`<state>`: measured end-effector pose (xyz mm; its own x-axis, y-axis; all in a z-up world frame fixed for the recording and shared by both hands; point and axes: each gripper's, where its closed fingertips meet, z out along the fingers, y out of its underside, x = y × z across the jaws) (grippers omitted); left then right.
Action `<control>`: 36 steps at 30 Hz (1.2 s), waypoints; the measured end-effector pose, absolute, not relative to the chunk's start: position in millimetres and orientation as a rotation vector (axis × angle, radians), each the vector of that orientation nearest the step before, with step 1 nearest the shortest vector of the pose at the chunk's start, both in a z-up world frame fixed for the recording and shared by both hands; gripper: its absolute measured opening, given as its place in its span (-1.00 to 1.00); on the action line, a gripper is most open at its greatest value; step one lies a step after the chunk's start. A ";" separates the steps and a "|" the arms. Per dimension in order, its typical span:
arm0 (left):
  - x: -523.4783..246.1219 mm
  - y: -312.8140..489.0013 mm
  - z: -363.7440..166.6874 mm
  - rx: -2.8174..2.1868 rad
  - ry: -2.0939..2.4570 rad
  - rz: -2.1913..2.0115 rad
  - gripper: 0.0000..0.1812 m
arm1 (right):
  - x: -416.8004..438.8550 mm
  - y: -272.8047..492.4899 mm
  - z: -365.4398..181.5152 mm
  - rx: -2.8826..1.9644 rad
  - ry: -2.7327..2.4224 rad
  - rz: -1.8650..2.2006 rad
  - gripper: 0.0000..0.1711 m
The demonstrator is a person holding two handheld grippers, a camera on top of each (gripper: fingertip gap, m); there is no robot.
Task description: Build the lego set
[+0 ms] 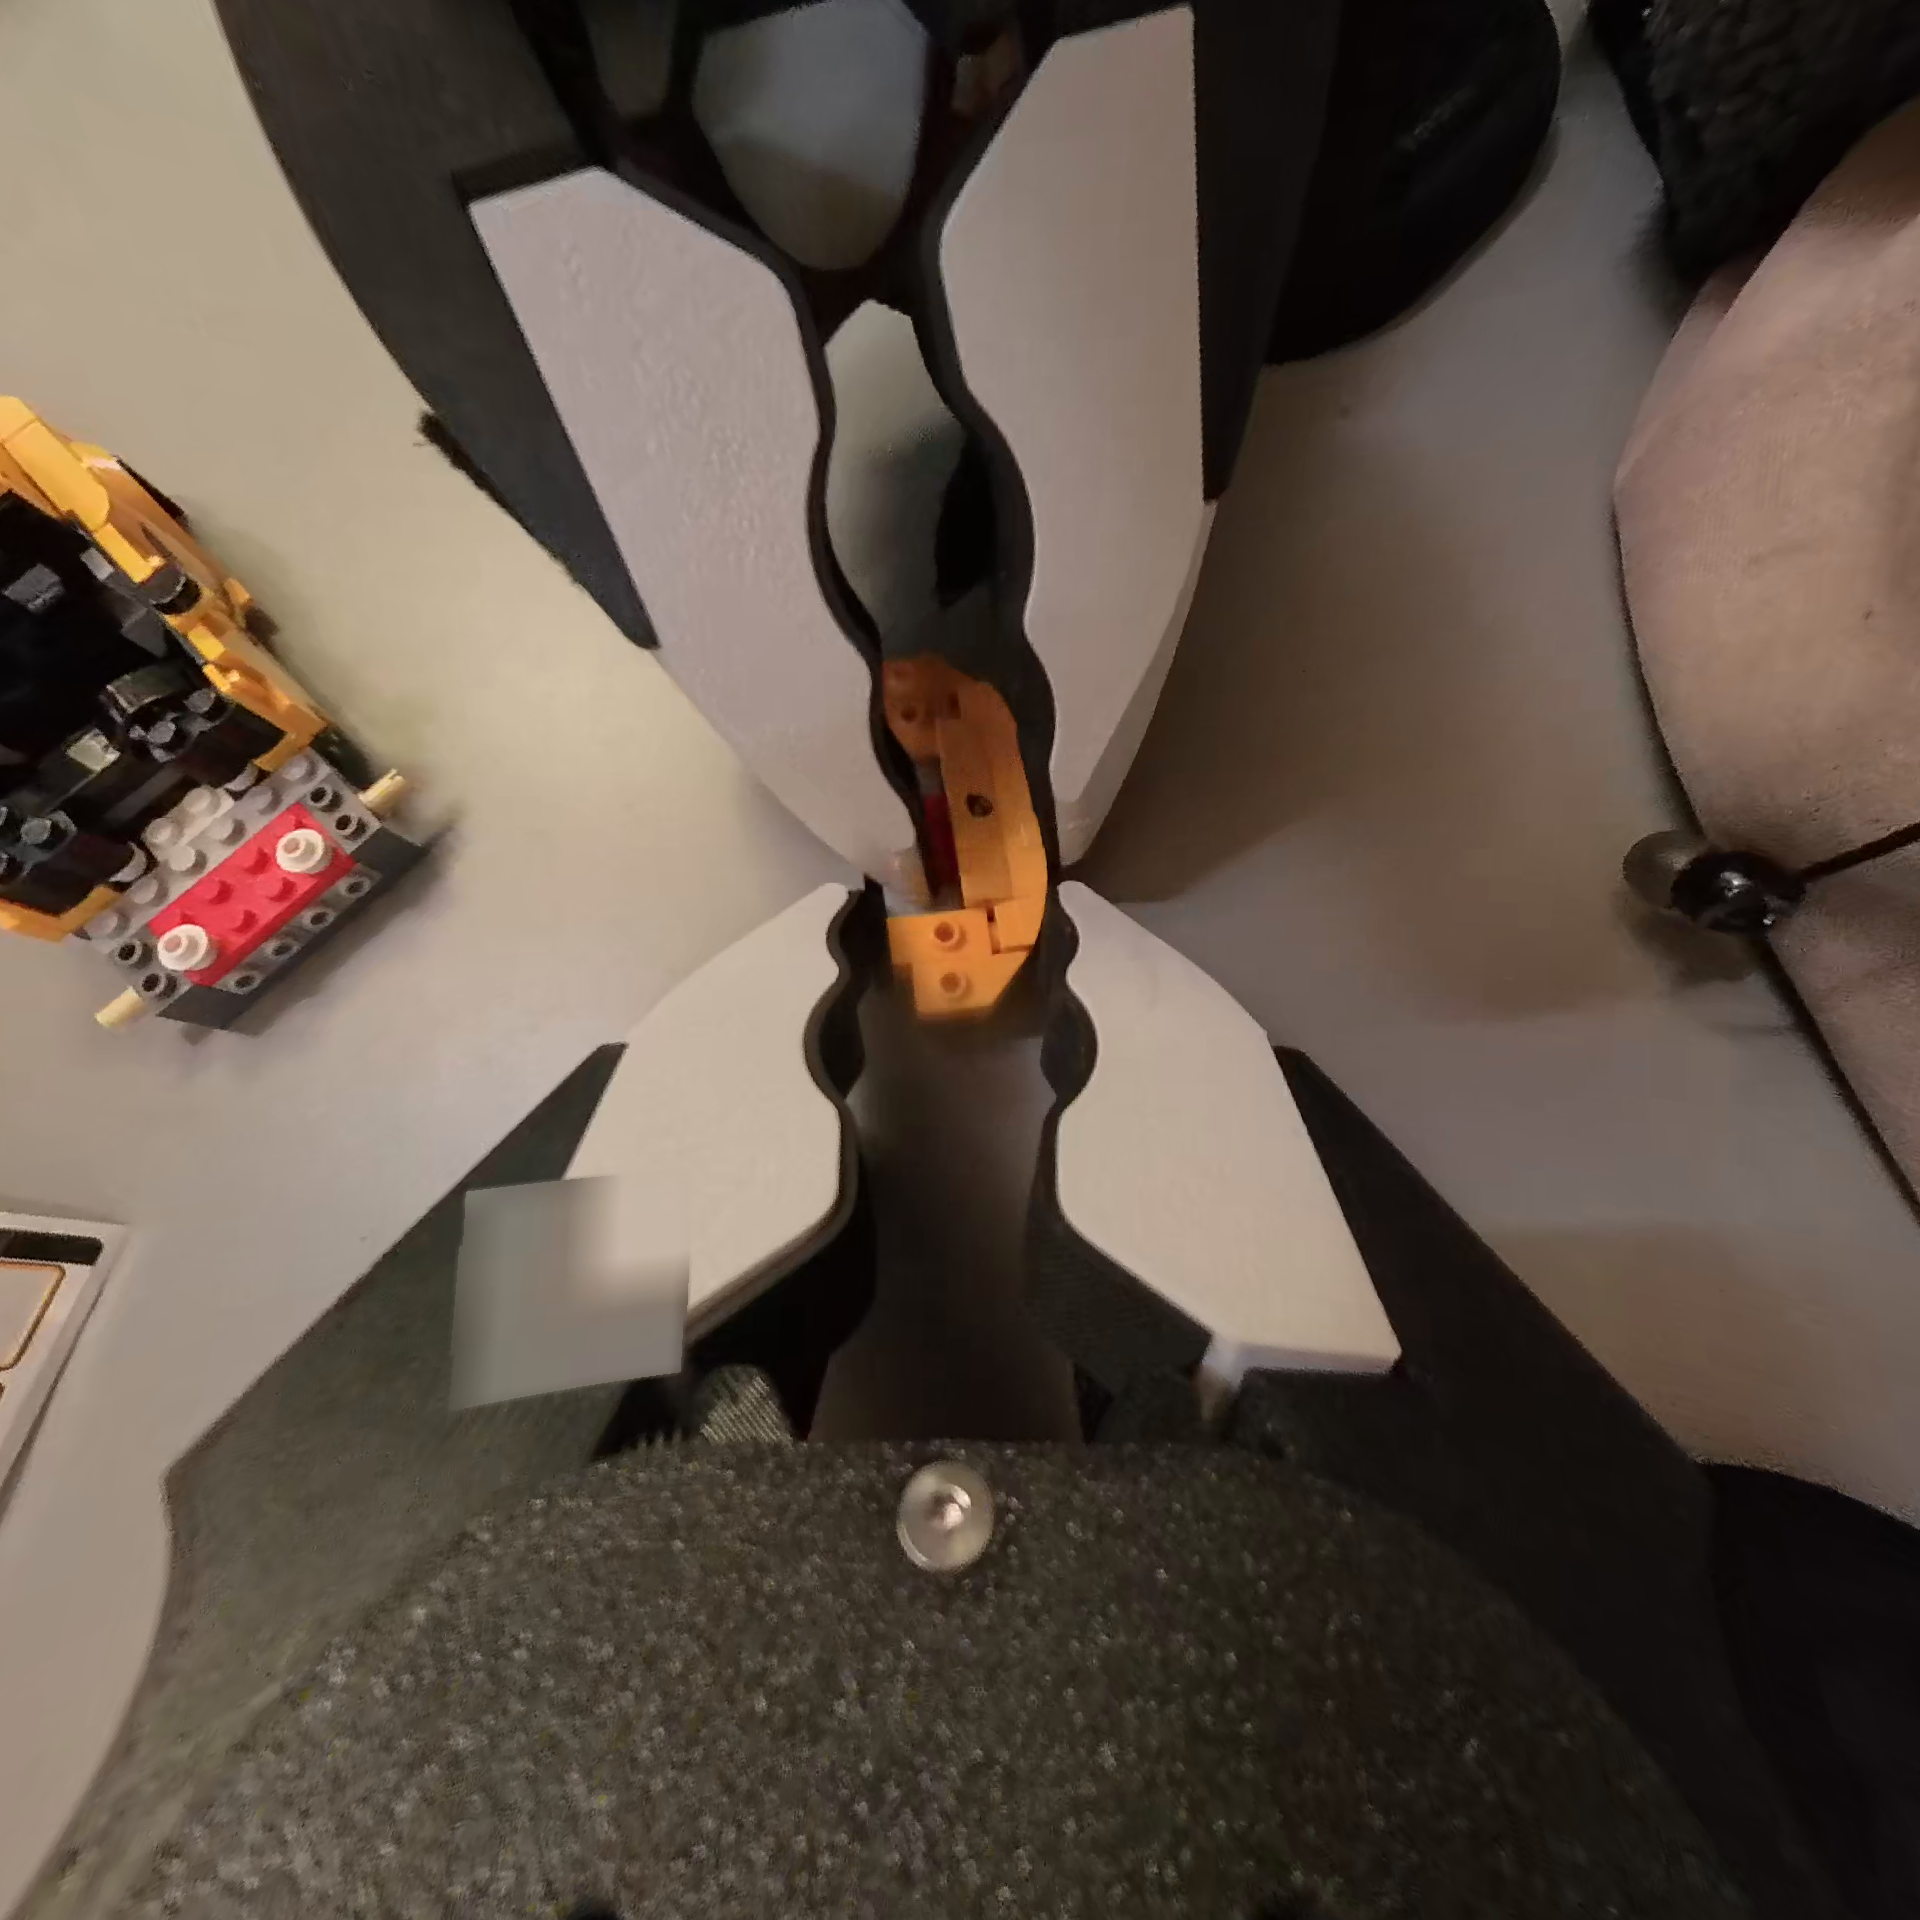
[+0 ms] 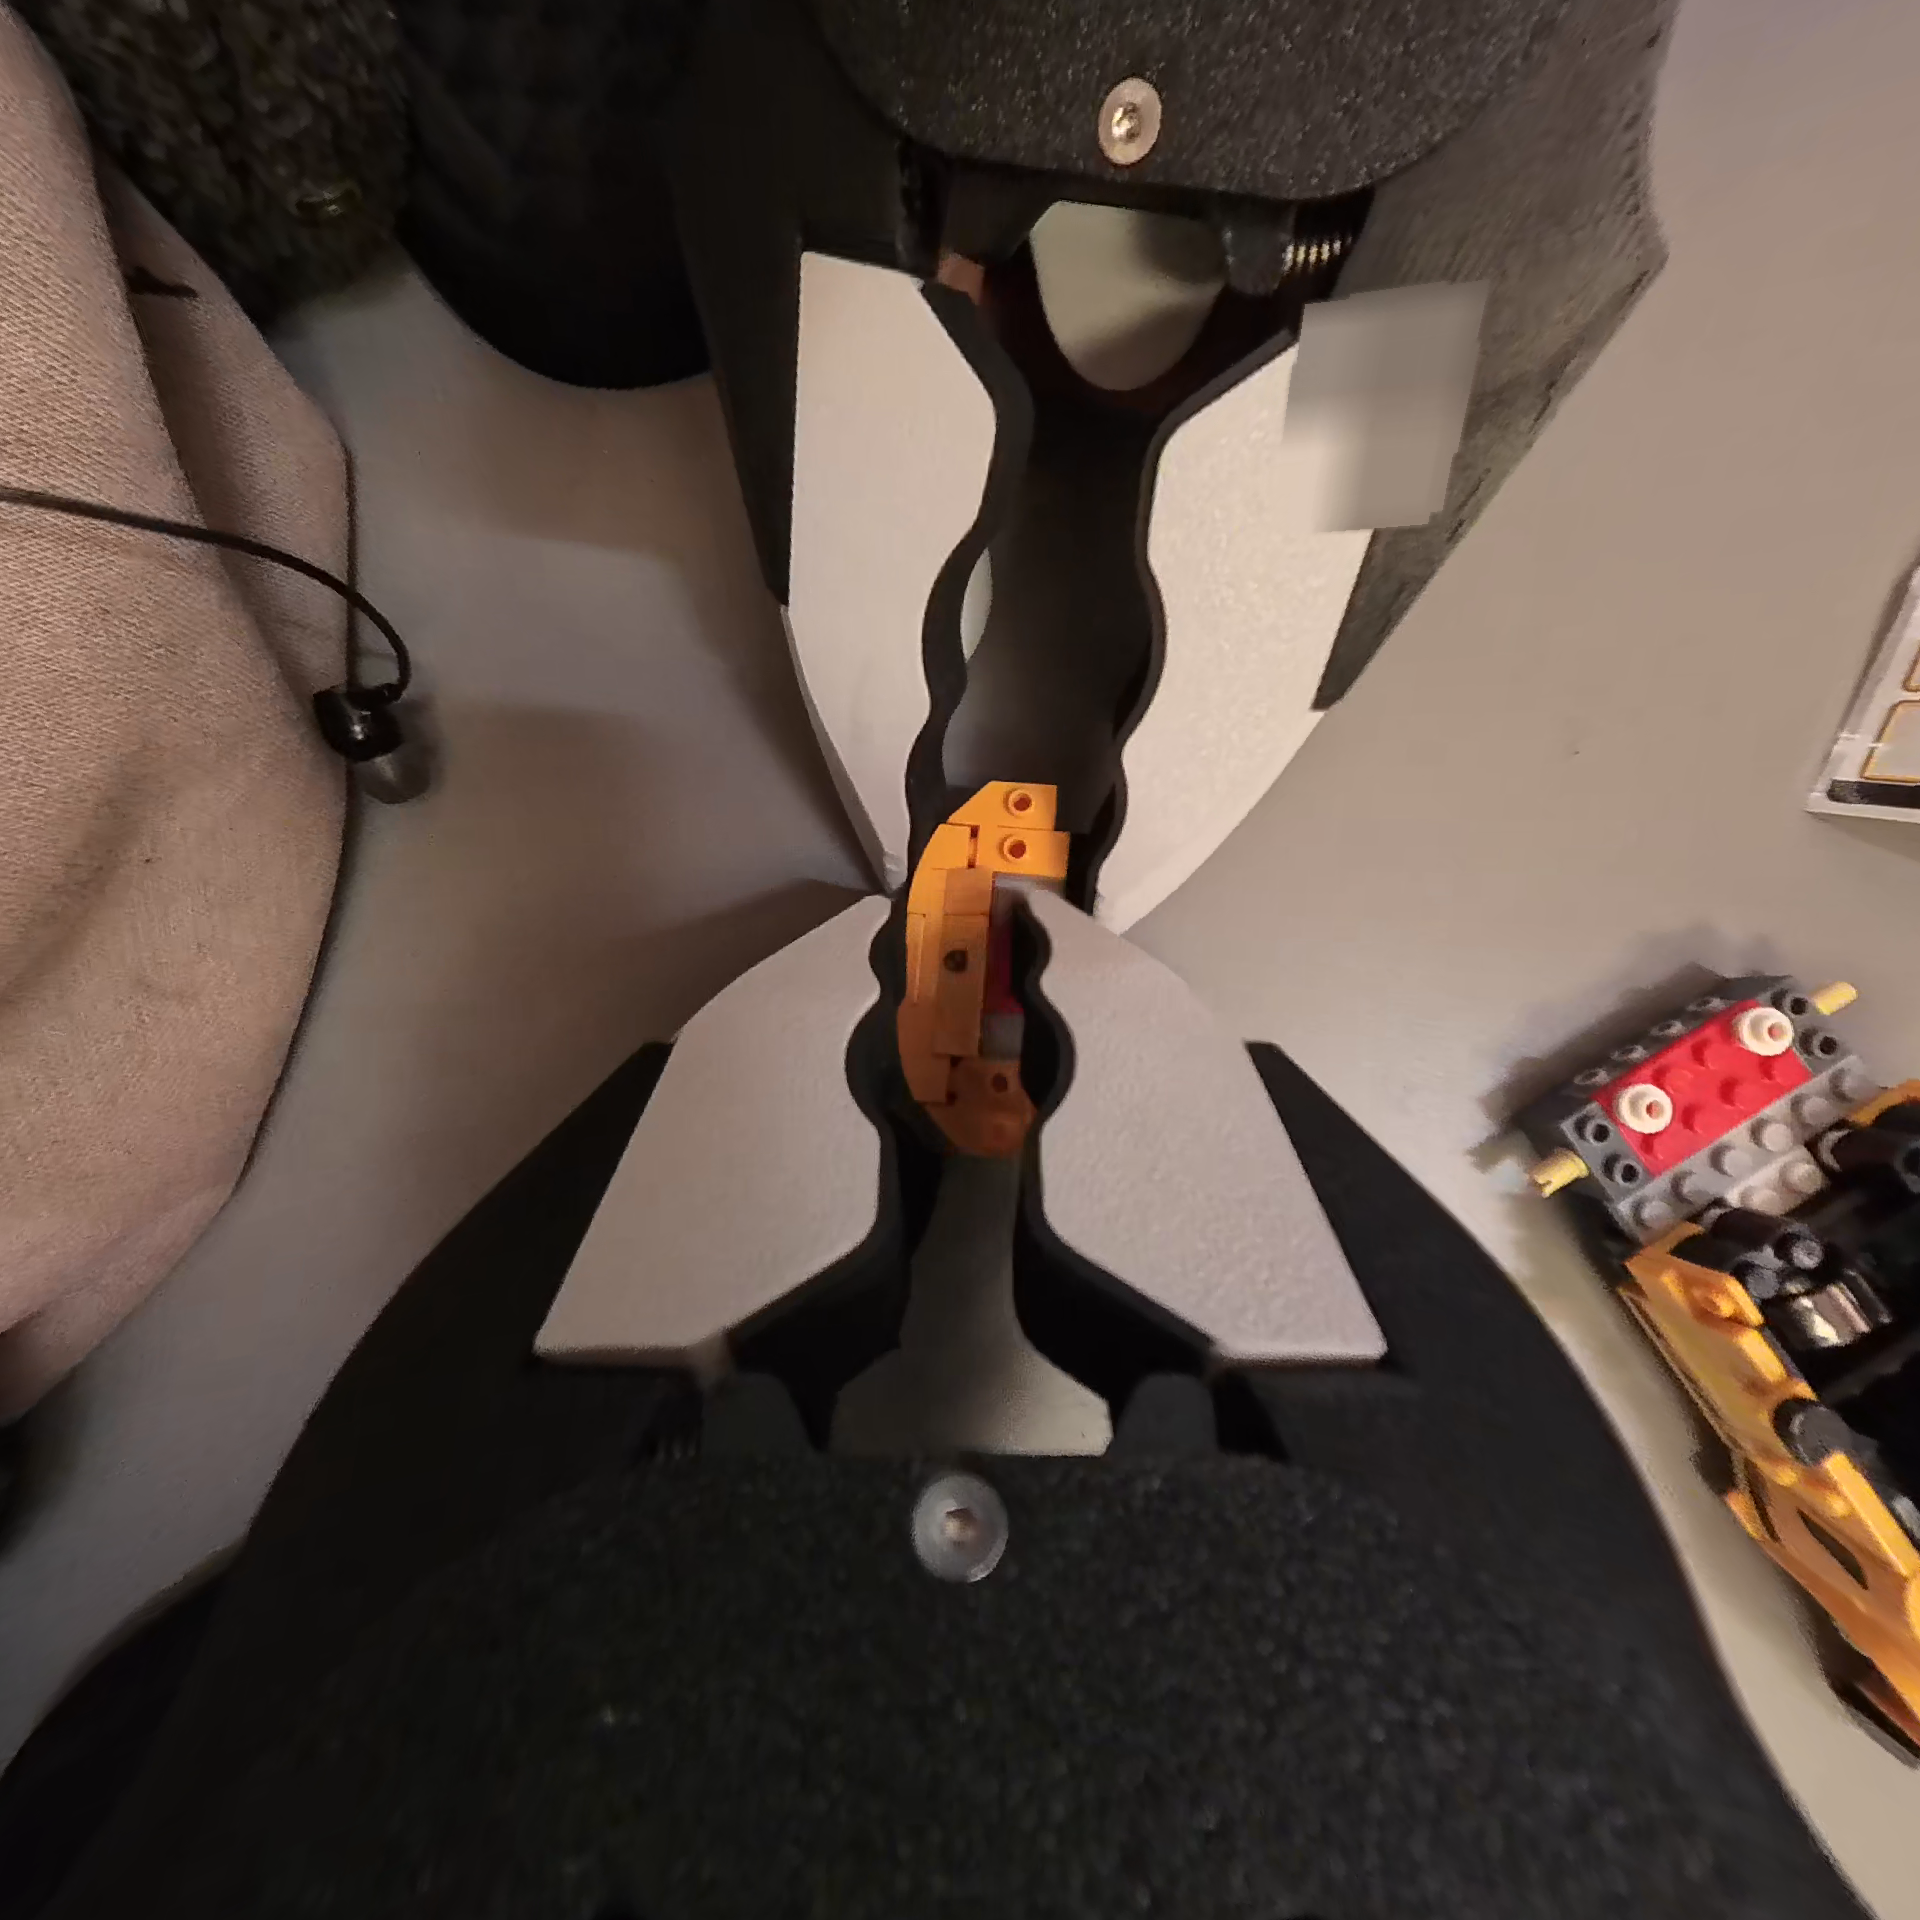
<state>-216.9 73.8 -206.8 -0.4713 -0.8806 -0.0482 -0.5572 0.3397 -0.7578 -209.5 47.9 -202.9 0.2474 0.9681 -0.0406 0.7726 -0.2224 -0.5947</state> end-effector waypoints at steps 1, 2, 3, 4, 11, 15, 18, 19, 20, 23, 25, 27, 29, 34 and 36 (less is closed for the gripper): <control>-216.7 73.5 -206.8 -1.260 2.154 -0.951 -0.65 | -208.7 48.0 -201.6 -2.068 -1.586 0.564 -0.77; -216.6 73.3 -206.8 -1.261 2.152 -0.950 -0.65 | -207.9 48.0 -199.6 -2.068 -1.585 0.561 -0.77; -216.5 73.4 -206.8 -1.263 2.152 -0.951 -0.65 | -207.5 47.5 -197.6 -2.068 -1.587 0.559 -0.77; -216.4 73.4 -206.8 -1.264 2.151 -0.951 -0.65 | -206.9 47.3 -196.0 -2.070 -1.589 0.548 -0.77; -216.1 73.7 -206.8 -1.274 2.142 -0.945 -0.64 | -206.1 47.8 -196.5 -2.069 -1.626 0.447 -0.83; -216.2 73.6 -206.9 -1.274 2.140 -0.942 -0.64 | -207.0 49.6 -196.8 -2.089 -1.605 0.494 -0.84; -216.2 73.7 -206.9 -1.277 2.138 -0.941 -0.64 | -207.3 50.2 -197.5 -2.098 -1.599 0.570 -0.84; -216.1 73.8 -206.9 -1.278 2.137 -0.940 -0.65 | -207.3 50.0 -198.0 -2.103 -1.598 0.594 -0.84; -216.1 73.8 -206.9 -1.278 2.136 -0.940 -0.65 | -207.6 50.4 -198.2 -2.102 -1.600 0.617 -0.84; -216.2 73.8 -206.9 -1.279 2.135 -0.938 -0.64 | -209.0 51.6 -198.7 -2.095 -1.599 0.668 -0.84; -216.2 73.7 -206.9 -1.280 2.135 -0.938 -0.64 | -210.1 52.9 -198.6 -2.082 -1.602 0.681 -0.84; -216.3 73.6 -206.9 -1.280 2.134 -0.936 -0.64 | -211.1 54.2 -198.2 -2.080 -1.596 0.692 -0.84; -216.3 73.5 -207.0 -1.279 2.133 -0.933 -0.64 | -211.7 56.5 -198.9 -2.066 -1.592 0.698 -0.84; -216.4 72.6 -206.4 -1.261 2.133 -0.923 -0.65 | -216.4 59.7 -195.8 -2.021 -1.580 0.680 -0.84; -216.3 70.6 -205.7 -1.225 2.135 -0.896 -0.65 | -216.2 60.2 -191.5 -2.007 -1.556 0.702 -0.79</control>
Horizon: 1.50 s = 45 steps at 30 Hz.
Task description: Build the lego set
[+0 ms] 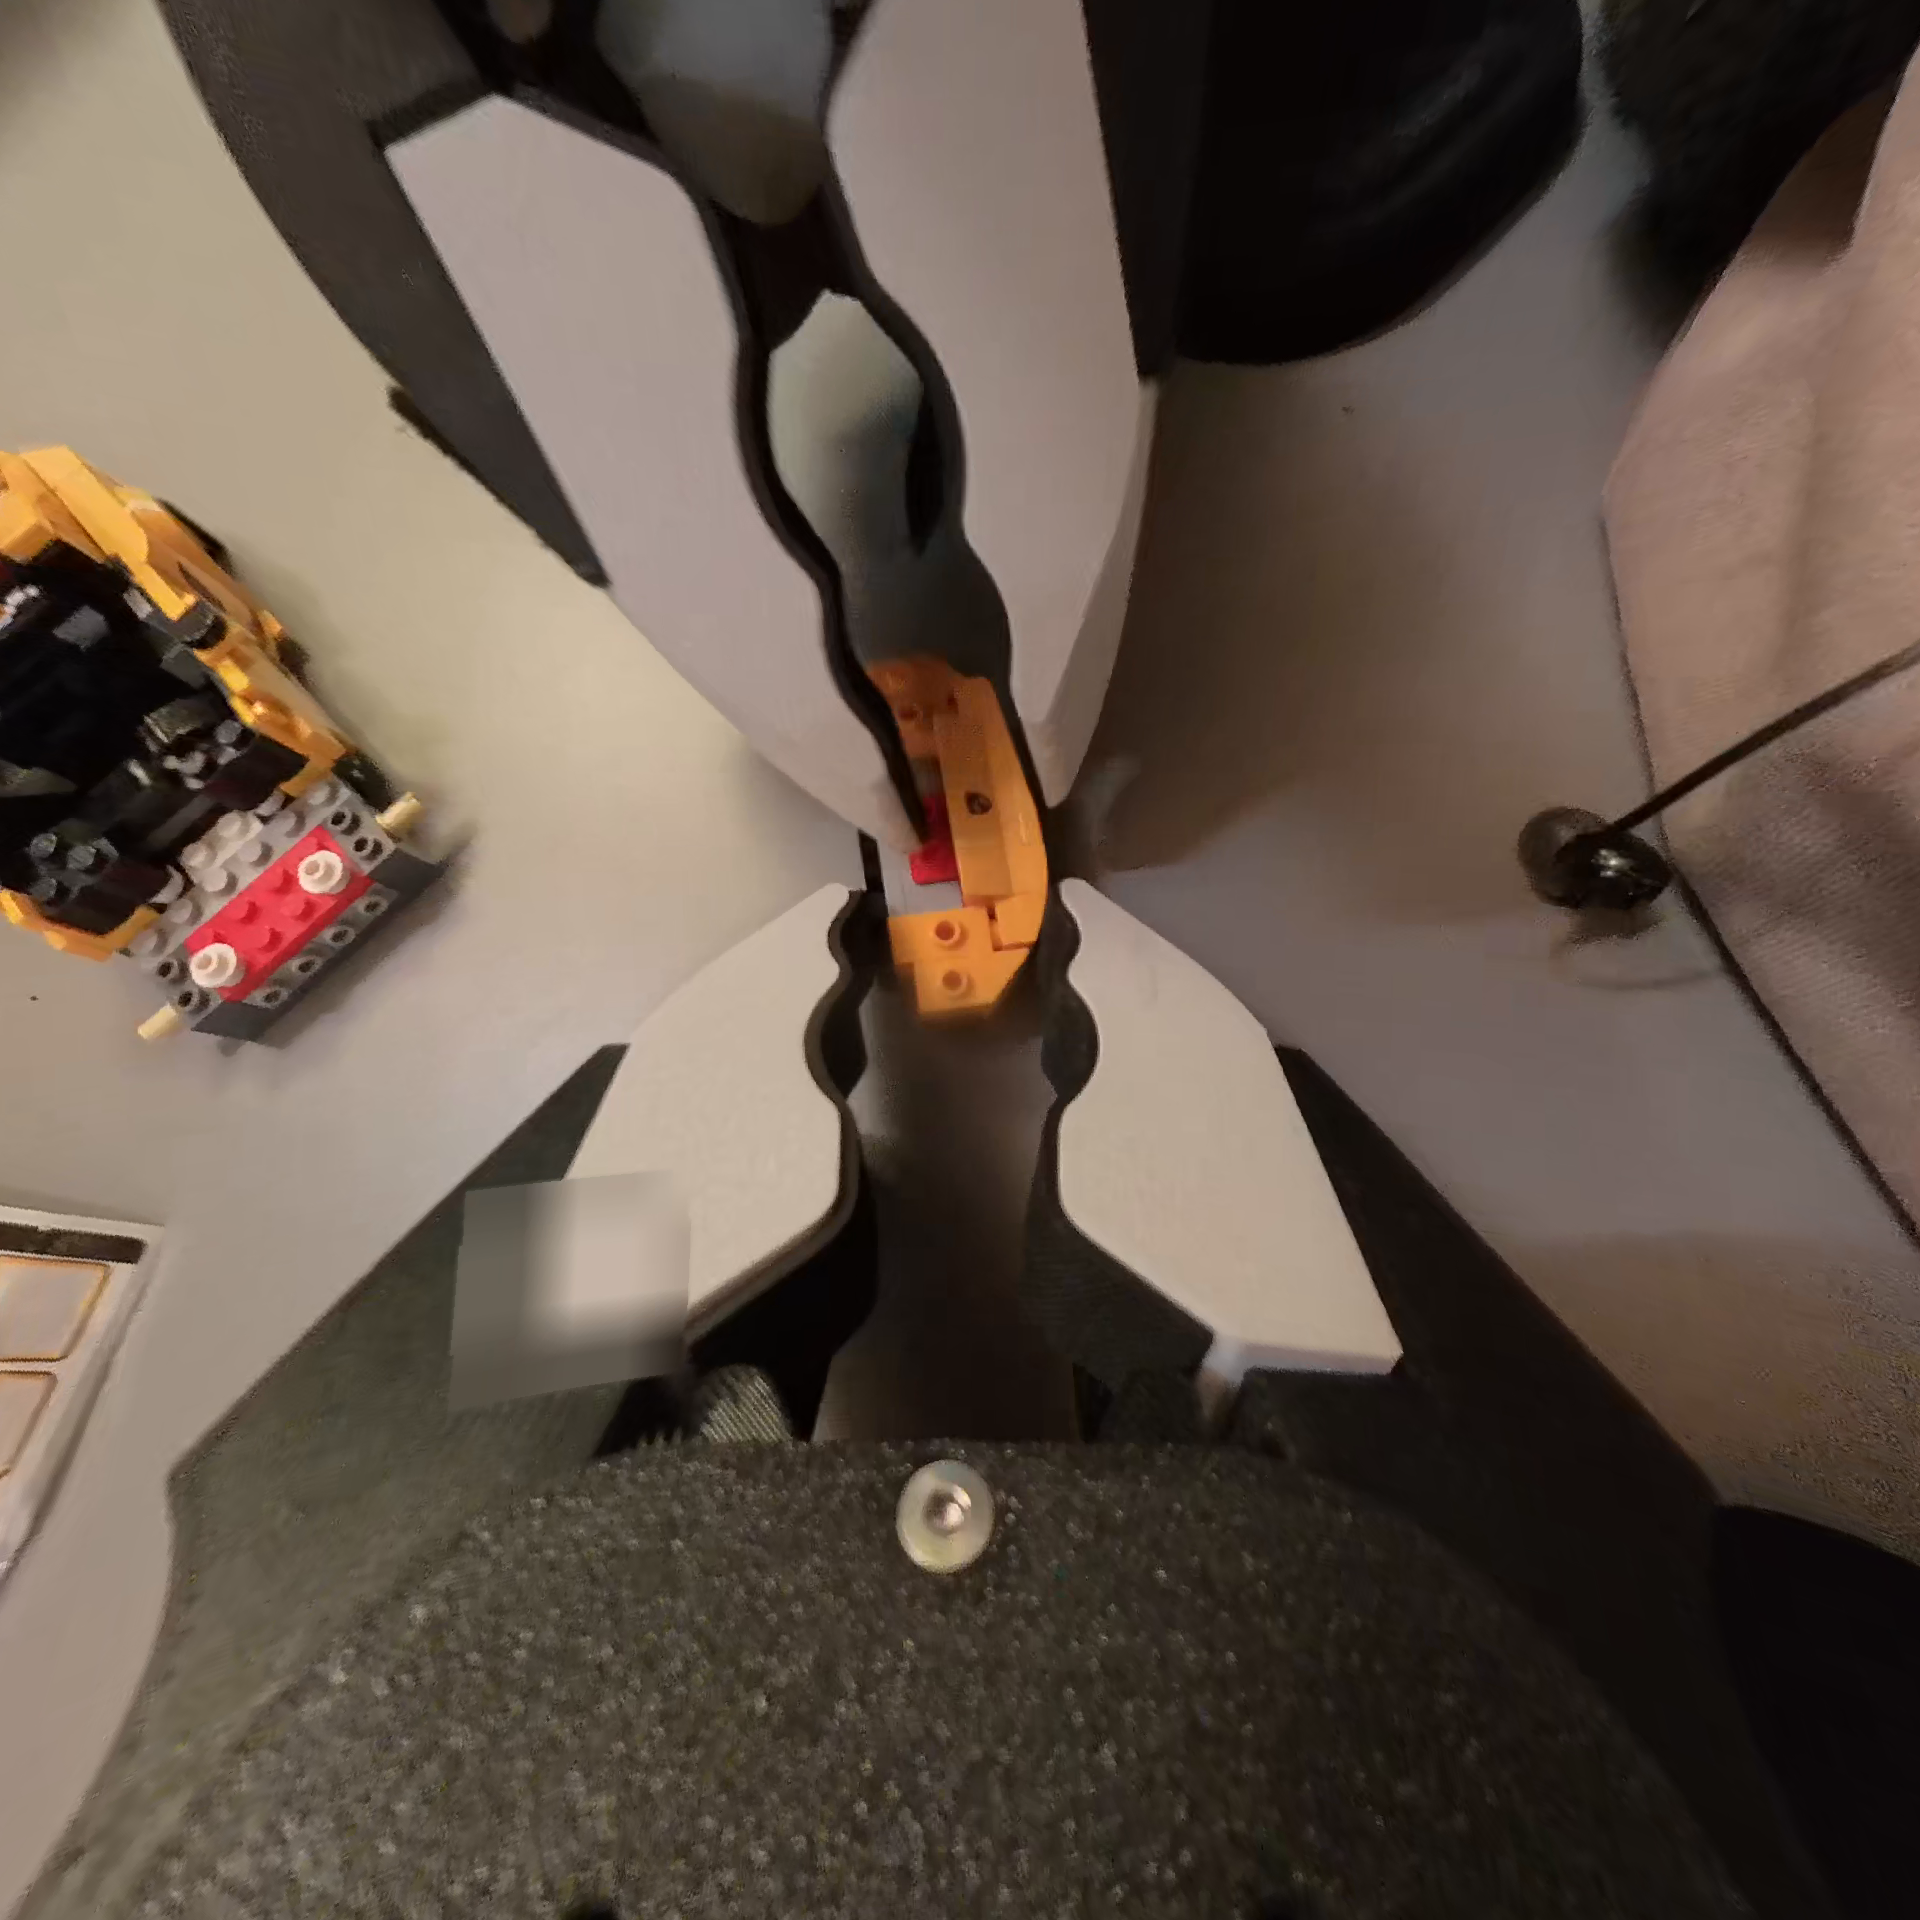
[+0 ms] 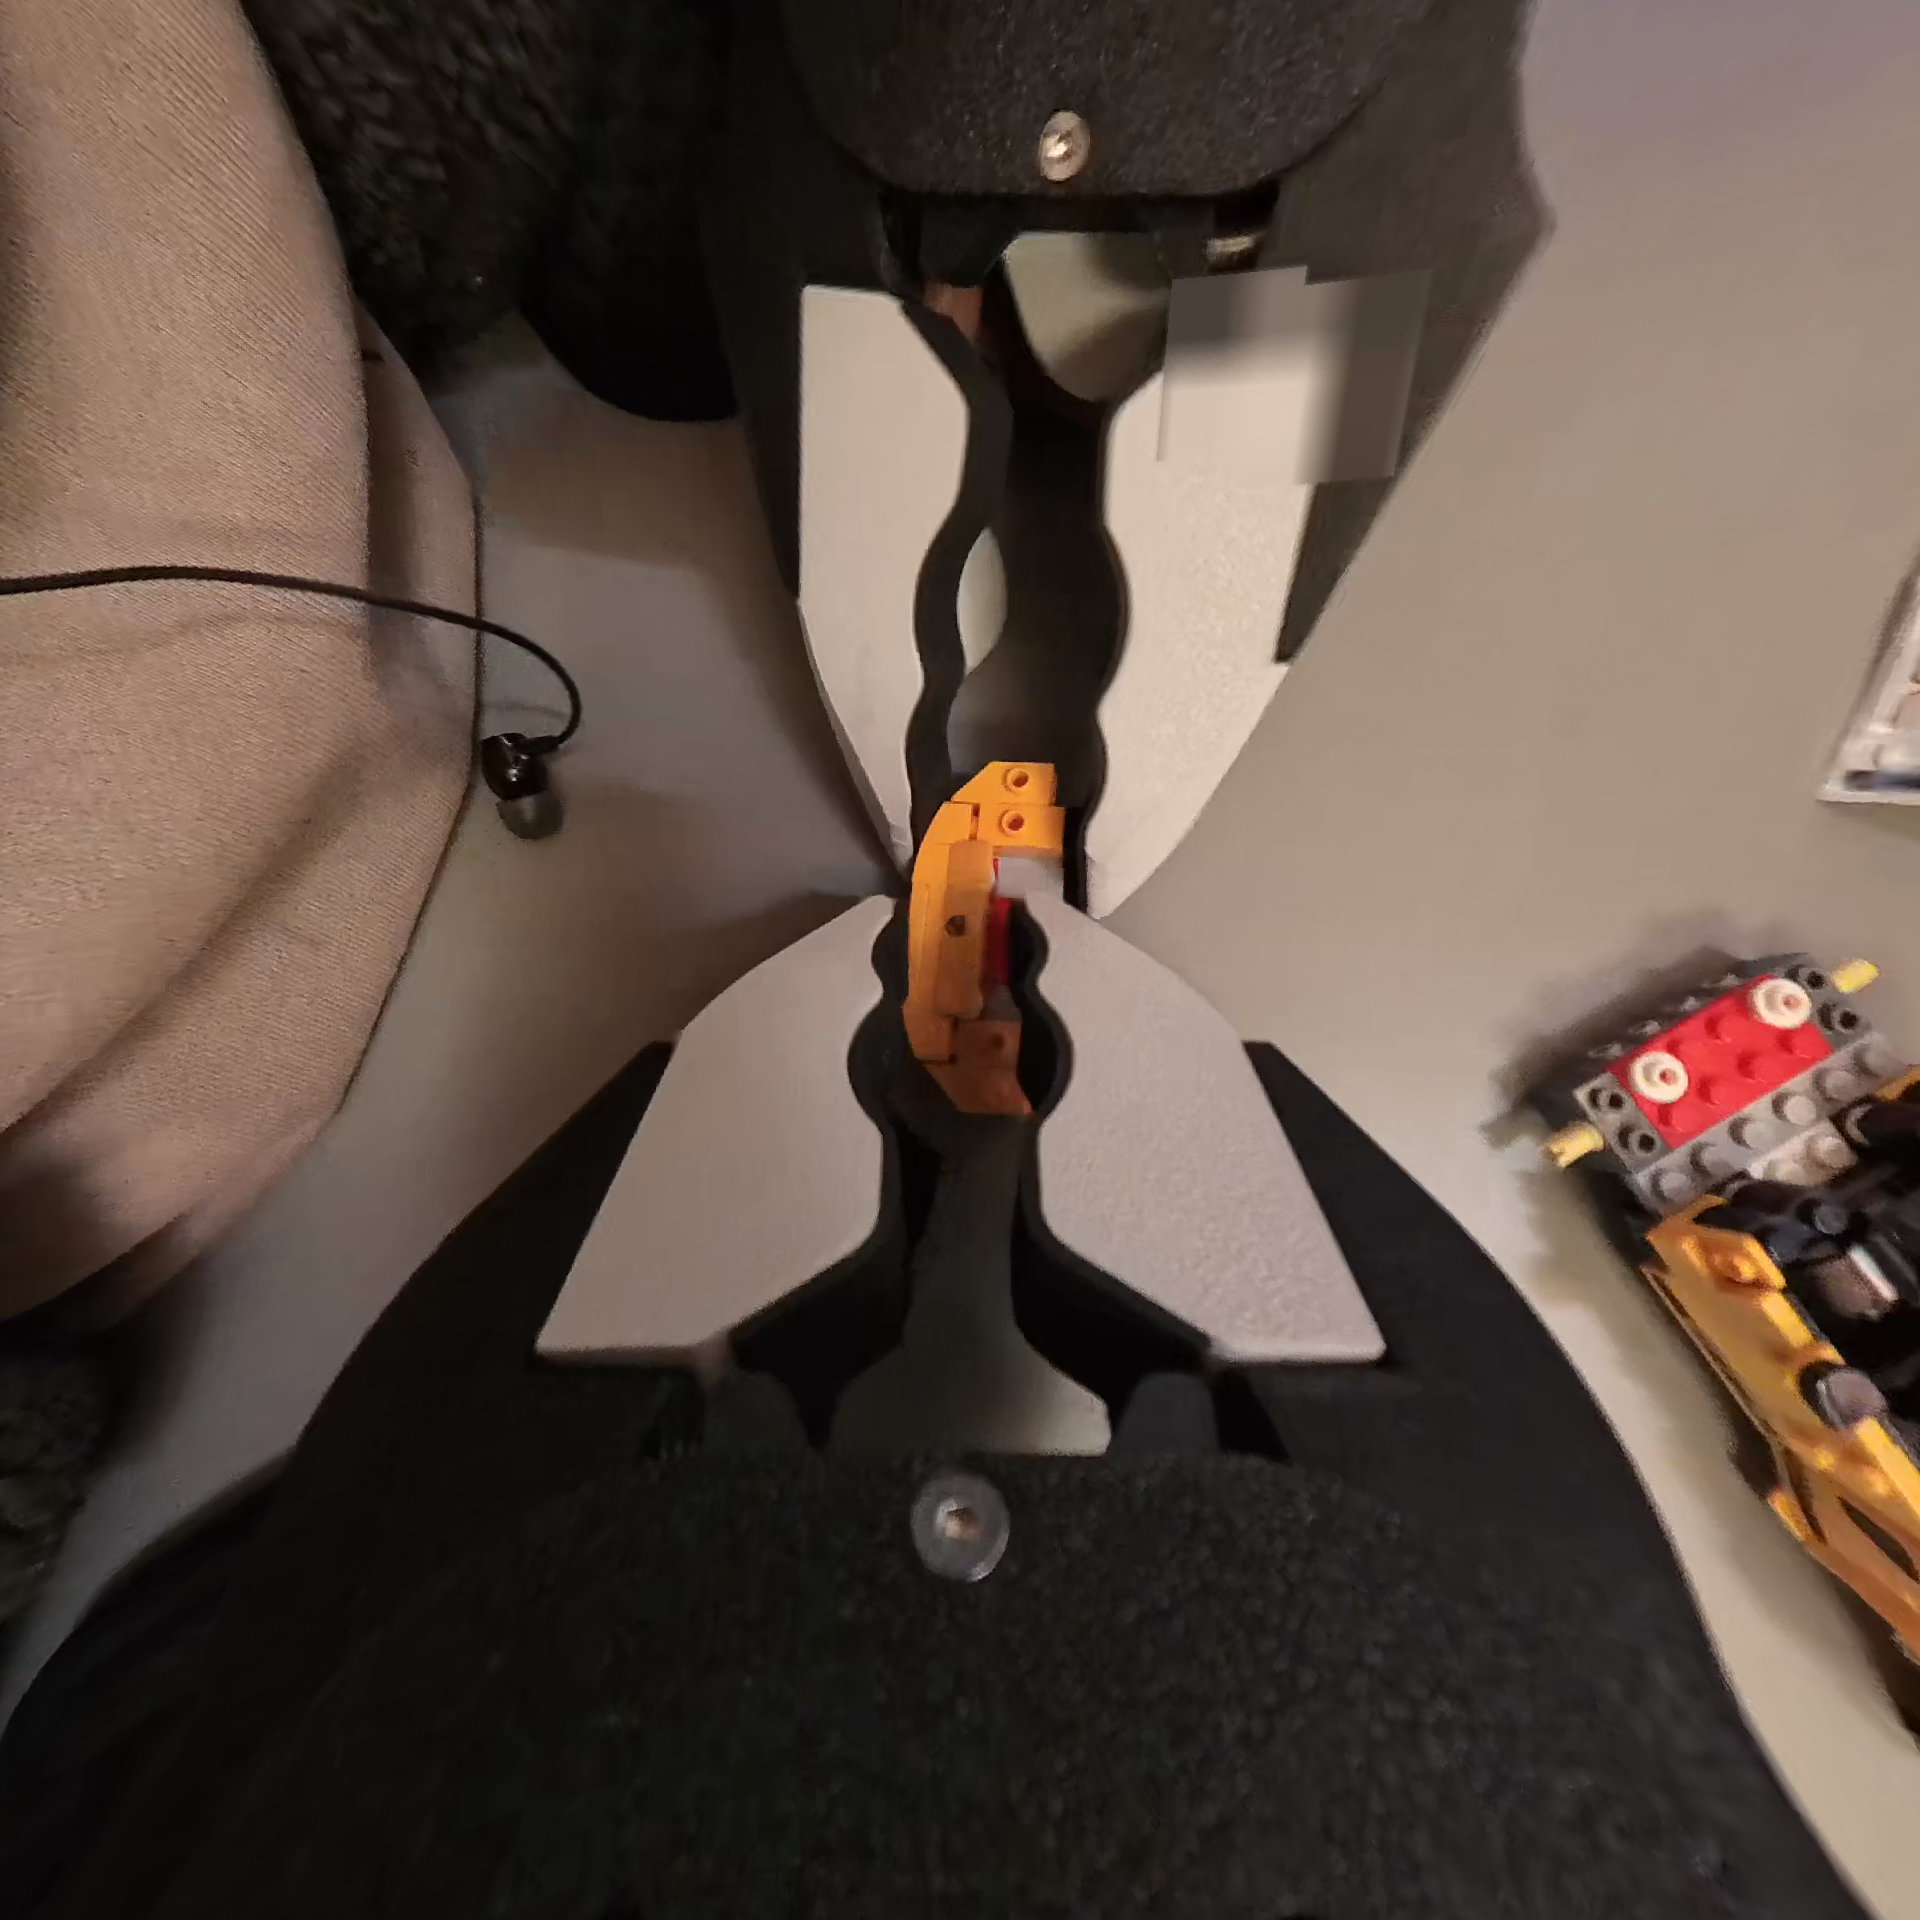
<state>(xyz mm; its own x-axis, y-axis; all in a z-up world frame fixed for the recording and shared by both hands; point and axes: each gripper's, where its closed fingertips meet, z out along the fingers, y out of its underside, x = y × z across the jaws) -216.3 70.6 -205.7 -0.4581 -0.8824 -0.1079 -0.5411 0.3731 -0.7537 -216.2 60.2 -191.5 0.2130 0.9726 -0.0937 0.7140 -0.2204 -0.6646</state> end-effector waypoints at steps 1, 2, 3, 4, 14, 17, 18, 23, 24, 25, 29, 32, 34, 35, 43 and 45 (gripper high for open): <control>-216.1 70.6 -205.4 -1.209 2.133 -0.873 -0.65 | -214.2 62.6 -187.2 -2.019 -1.510 0.738 -0.76; -216.1 70.6 -205.1 -1.196 2.131 -0.855 -0.65 | -211.5 65.0 -182.6 -2.037 -1.454 0.781 -0.73; -216.0 70.7 -204.9 -1.184 2.131 -0.839 -0.65 | -207.9 66.0 -180.5 -2.056 -1.417 0.809 -0.68; -216.0 70.6 -204.6 -1.168 2.132 -0.821 -0.65 | -203.7 67.2 -181.7 -2.082 -1.398 0.813 -0.63; -213.1 66.7 -199.1 -0.846 2.121 -0.555 -0.64 | -208.2 56.6 -204.1 -2.199 -1.442 0.818 -0.47; -212.7 66.4 -197.6 -0.770 2.111 -0.486 -0.64 | -212.7 53.1 -205.6 -2.191 -1.467 0.819 -0.58; -212.7 66.1 -197.4 -0.756 2.110 -0.476 -0.64 | -212.9 53.0 -205.9 -2.186 -1.468 0.816 -0.58; -212.5 65.3 -196.5 -0.733 2.098 -0.482 -0.65 | -213.6 54.1 -207.6 -2.161 -1.477 0.774 -0.60; -212.3 65.2 -196.4 -0.742 2.094 -0.501 -0.65 | -213.2 54.8 -208.1 -2.156 -1.474 0.764 -0.60; -212.2 65.2 -196.4 -0.761 2.093 -0.530 -0.65 | -213.0 55.7 -208.7 -2.145 -1.477 0.745 -0.60; -214.3 64.2 -195.1 -1.017 2.102 -0.811 -0.49 | -212.2 58.0 -209.9 -2.091 -1.498 0.646 -0.60; -216.4 60.3 -196.6 -1.169 2.116 -0.969 -0.51 | -211.3 60.2 -209.6 -2.032 -1.512 0.559 -0.60; -216.5 61.1 -202.7 -1.222 2.142 -0.954 -0.56 | -210.8 61.1 -209.8 -2.002 -1.524 0.498 -0.60; -216.0 61.0 -204.7 -1.236 2.150 -0.944 -0.58 | -211.3 61.1 -209.3 -1.982 -1.532 0.472 -0.61; -214.7 59.2 -206.3 -1.262 2.153 -0.925 -0.65 | -212.7 59.6 -206.8 -1.913 -1.550 0.358 -0.61; -214.9 59.0 -206.3 -1.258 2.152 -0.919 -0.65 | -212.6 58.4 -206.5 -1.914 -1.545 0.355 -0.61</control>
